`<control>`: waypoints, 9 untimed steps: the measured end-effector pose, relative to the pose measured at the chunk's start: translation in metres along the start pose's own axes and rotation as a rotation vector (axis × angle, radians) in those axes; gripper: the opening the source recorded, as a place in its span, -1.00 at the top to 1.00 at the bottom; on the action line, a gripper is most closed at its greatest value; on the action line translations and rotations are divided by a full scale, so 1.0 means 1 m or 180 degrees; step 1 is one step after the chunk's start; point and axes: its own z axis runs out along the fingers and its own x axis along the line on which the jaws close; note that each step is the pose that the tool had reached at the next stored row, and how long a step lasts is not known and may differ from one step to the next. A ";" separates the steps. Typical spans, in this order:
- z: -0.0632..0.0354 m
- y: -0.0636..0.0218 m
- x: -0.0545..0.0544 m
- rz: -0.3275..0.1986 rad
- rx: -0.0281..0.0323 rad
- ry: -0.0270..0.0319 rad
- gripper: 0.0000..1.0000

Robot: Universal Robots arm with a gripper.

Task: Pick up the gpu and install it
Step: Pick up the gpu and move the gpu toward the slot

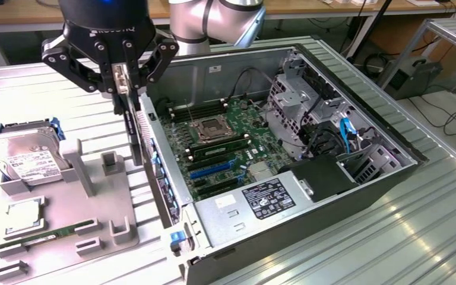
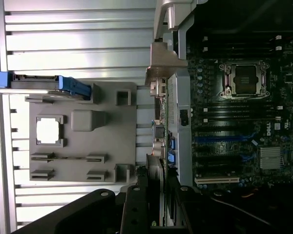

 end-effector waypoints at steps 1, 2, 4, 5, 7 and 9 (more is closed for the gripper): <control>0.0000 0.0000 -0.001 0.0000 0.0000 0.0000 0.48; 0.0000 0.0001 -0.002 0.0000 0.0000 0.0000 0.48; 0.0001 0.0001 -0.003 0.0000 0.0000 0.0000 0.48; 0.0001 0.0001 -0.004 0.0000 0.0000 0.0000 0.48; 0.0001 0.0002 -0.005 0.0000 0.0000 0.0000 0.48; 0.0002 0.0002 -0.007 0.0000 0.0000 0.0000 0.48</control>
